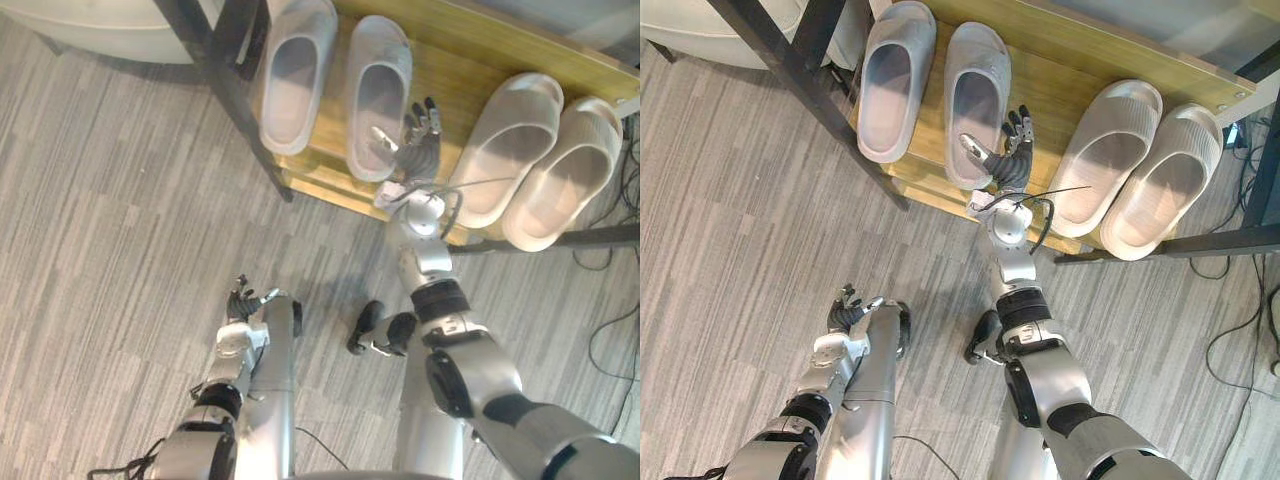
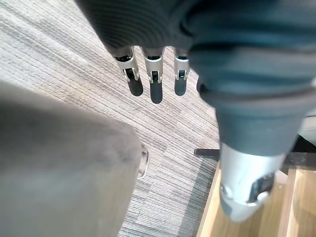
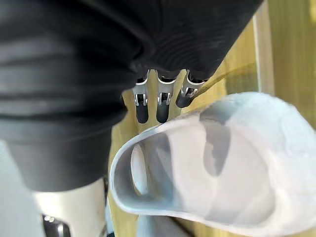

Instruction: Organize the slippers on the shoe rack

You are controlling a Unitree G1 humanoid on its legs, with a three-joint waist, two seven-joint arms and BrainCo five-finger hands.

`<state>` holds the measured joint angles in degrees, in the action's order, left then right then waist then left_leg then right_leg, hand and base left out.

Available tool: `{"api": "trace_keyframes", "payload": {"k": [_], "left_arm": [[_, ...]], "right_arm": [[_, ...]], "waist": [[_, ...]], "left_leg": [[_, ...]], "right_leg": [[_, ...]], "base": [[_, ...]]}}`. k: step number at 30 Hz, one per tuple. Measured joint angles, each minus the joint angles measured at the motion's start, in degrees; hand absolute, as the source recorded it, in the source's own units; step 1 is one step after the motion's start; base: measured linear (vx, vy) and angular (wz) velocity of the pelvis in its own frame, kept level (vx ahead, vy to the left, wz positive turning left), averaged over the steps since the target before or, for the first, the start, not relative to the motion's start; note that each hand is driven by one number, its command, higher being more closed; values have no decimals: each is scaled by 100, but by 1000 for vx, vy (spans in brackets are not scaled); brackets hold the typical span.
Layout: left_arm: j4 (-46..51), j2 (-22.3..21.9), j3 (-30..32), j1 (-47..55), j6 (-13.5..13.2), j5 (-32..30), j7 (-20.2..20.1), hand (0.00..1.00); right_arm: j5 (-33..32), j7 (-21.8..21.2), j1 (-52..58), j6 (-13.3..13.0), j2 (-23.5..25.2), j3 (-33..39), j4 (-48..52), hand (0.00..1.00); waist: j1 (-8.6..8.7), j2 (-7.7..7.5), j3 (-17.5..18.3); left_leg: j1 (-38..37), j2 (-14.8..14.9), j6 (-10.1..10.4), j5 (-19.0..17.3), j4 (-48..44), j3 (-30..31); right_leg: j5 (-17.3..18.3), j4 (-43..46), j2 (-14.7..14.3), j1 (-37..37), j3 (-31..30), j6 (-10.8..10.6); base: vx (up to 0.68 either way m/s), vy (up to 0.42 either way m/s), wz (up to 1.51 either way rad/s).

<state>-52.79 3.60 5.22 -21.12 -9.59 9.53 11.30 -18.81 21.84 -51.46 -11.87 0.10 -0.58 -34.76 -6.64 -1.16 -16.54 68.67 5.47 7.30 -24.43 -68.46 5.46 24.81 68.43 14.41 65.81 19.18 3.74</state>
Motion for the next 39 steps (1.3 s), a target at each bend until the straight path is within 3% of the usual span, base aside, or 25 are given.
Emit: {"api": "trace_keyframes", "payload": {"k": [9,26,31,35,39], "left_arm": [[-25,-68,50,-41,29,-44,96,0],[-8,-196,302,-34,33,-38,96,0],[0,-189,501,178,33,-41,82,0],[43,-137,506,534,35,-60,64,0],[41,-89,457,811,41,-219,-49,0]], "right_arm": [[-157,-16,-122,41,264,-36,-218,0],[-205,95,-139,185,62,257,-300,0],[220,161,525,282,-45,200,359,0],[729,152,1276,285,-251,-260,1278,0],[1113,-116,2021,273,-406,-711,2054,0]], "waist": [[-48,6,-20],[-61,41,-169],[28,38,-196],[67,35,-195],[136,29,-192]], "left_leg": [[-124,-34,100,126,236,148],[-329,-14,152,222,379,183],[-629,79,131,210,437,111],[-1096,203,94,187,629,-75],[-1637,262,71,177,931,-135]], "right_leg": [[24,-143,3,-193,164,-35],[-20,-279,-40,-407,226,33],[-66,-391,-130,-682,185,60],[-86,-590,-223,-1028,88,6],[-134,-889,-279,-1555,127,51]], "base": [[5,27,7],[-14,45,1],[2,51,-8],[-2,36,-17],[28,17,-1]]}}
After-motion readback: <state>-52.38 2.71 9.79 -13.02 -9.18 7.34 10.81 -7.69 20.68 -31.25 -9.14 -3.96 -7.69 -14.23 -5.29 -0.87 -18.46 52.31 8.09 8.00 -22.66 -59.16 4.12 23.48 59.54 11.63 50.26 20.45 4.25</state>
